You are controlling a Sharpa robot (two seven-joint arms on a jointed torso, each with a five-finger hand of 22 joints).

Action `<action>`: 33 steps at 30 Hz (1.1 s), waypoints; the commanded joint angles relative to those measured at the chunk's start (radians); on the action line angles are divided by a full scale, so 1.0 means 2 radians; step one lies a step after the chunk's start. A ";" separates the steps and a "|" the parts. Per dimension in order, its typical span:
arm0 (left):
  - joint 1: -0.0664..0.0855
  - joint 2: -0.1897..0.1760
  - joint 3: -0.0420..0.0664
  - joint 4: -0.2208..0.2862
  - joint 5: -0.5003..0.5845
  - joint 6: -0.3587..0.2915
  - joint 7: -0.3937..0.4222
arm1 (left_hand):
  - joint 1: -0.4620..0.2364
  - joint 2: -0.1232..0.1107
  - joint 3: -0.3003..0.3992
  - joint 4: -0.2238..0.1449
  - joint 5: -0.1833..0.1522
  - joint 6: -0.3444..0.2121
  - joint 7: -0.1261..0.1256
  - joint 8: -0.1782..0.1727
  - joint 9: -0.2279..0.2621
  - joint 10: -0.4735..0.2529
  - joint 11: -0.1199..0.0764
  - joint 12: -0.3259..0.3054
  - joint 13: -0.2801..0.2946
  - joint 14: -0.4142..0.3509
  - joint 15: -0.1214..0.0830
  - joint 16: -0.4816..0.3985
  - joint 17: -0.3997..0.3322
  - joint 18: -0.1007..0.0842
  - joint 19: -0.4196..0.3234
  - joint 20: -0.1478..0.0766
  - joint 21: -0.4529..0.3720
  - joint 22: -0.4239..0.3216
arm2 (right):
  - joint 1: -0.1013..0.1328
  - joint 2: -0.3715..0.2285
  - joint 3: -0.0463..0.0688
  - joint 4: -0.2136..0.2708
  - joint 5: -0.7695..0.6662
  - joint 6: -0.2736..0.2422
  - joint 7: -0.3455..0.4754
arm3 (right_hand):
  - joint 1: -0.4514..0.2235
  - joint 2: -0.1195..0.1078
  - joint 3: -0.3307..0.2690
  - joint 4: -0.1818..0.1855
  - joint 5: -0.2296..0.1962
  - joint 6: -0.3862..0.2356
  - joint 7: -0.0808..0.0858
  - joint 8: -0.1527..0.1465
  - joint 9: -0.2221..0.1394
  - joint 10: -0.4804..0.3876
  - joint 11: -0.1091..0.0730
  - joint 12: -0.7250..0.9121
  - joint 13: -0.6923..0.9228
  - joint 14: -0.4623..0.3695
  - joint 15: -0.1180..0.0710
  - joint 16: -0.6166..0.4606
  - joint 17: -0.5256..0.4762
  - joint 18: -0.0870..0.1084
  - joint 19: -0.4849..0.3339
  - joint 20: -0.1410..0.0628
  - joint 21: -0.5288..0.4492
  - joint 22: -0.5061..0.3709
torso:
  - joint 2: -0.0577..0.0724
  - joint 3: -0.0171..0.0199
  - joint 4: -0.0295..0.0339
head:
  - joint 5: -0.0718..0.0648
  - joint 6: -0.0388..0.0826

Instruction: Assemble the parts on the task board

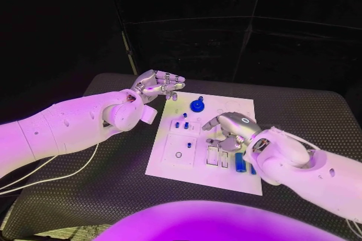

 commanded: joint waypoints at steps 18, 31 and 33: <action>0.001 0.002 0.001 -0.004 0.002 0.011 -0.001 | -0.001 0.000 -0.001 -0.002 0.003 -0.002 0.002 -0.002 0.000 -0.004 0.001 0.003 0.000 -0.004 0.001 -0.002 -0.003 0.006 -0.003 0.002 -0.002 0.000 | 0.034 -0.047 0.012 -0.015 0.018 0.137 -0.052 | 0.077 -0.014 -0.256 0.124 -0.003 -0.139 -0.051 -0.006 -0.005 -0.100 0.004 0.040 -0.003 -0.033 0.003 -0.075 -0.137 0.019 -0.046 0.000 -0.083 -0.094 | 0.001 -0.0005 0.0015 | -0.022 0.000; 0.001 0.003 0.001 -0.006 0.002 0.013 -0.001 | -0.001 -0.001 -0.001 -0.002 0.002 -0.003 0.002 -0.002 0.000 -0.005 0.001 0.004 -0.001 -0.004 0.001 -0.002 -0.002 0.006 -0.003 0.002 -0.002 0.000 | 0.034 -0.022 0.012 -0.038 0.003 0.136 -0.048 | 0.085 0.048 -0.217 0.108 -0.017 -0.020 -0.012 0.012 0.004 -0.020 -0.007 0.058 -0.003 -0.003 -0.007 -0.065 -0.111 0.019 -0.018 -0.010 -0.084 -0.101 | 0.001 -0.0002 0.0017 | -0.023 0.000; 0.001 0.003 0.001 -0.006 0.002 0.013 -0.001 | -0.001 -0.001 -0.001 -0.002 0.002 -0.003 0.002 -0.002 0.000 -0.005 0.001 0.004 -0.001 -0.004 0.001 -0.002 -0.002 0.006 -0.003 0.002 -0.002 0.000 | 0.034 -0.019 0.012 -0.041 0.002 0.134 -0.047 | 0.086 0.058 -0.213 0.104 -0.016 0.001 -0.004 0.017 0.005 0.001 -0.006 0.059 -0.003 0.001 -0.007 -0.054 -0.095 0.017 -0.009 -0.010 -0.075 -0.088 | 0.001 -0.0001 0.0012 | -0.023 0.000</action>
